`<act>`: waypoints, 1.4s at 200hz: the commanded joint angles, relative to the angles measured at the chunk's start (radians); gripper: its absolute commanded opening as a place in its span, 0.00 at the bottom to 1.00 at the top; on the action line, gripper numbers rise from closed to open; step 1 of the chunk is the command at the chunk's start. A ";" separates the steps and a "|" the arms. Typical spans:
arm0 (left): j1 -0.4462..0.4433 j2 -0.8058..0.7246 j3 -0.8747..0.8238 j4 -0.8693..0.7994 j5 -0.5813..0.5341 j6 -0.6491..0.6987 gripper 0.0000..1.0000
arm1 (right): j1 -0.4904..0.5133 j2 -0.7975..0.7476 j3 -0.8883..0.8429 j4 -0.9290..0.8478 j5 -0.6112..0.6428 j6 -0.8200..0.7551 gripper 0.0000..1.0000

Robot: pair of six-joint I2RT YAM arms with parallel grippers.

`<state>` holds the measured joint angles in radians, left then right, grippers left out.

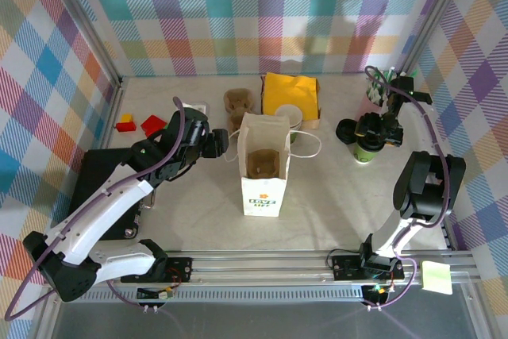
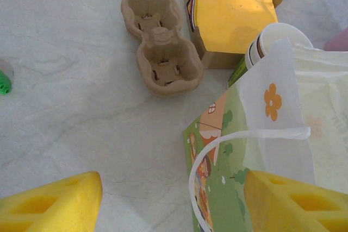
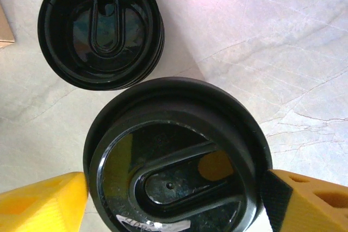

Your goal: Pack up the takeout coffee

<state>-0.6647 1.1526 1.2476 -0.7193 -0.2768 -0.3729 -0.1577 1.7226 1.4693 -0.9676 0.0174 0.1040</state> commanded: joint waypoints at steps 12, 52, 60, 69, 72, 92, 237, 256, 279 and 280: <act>0.011 0.001 -0.004 0.003 0.008 0.003 0.69 | 0.014 0.027 0.030 -0.044 0.010 -0.021 0.84; 0.016 0.001 -0.005 0.000 0.011 0.004 0.69 | 0.022 0.053 0.049 -0.067 0.015 -0.026 0.81; 0.017 0.002 -0.005 0.000 0.010 0.003 0.69 | 0.025 0.058 0.053 -0.075 0.018 -0.029 0.81; 0.017 0.002 -0.007 0.001 0.013 0.004 0.69 | 0.029 0.064 0.055 -0.083 0.017 -0.032 0.81; 0.017 0.002 -0.007 0.001 0.013 0.004 0.69 | 0.029 0.065 0.056 -0.084 0.016 -0.032 0.81; 0.020 0.004 -0.008 0.001 0.012 0.005 0.69 | 0.034 0.073 0.056 -0.090 0.002 -0.035 0.81; 0.043 0.007 -0.005 0.011 0.030 0.008 0.70 | 0.098 0.074 0.059 -0.155 -0.039 -0.038 0.75; 0.044 0.009 -0.005 0.011 0.033 0.008 0.70 | 0.133 0.056 0.047 -0.159 -0.048 -0.032 0.75; 0.045 0.005 -0.007 0.009 0.035 0.005 0.70 | 0.193 0.035 0.032 -0.161 -0.032 -0.020 0.75; 0.045 0.005 -0.007 0.009 0.035 0.005 0.70 | 0.196 0.034 0.031 -0.160 -0.031 -0.020 0.75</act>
<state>-0.6312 1.1595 1.2472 -0.7193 -0.2508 -0.3729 -0.0254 1.7809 1.5368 -1.0687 0.0479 0.0696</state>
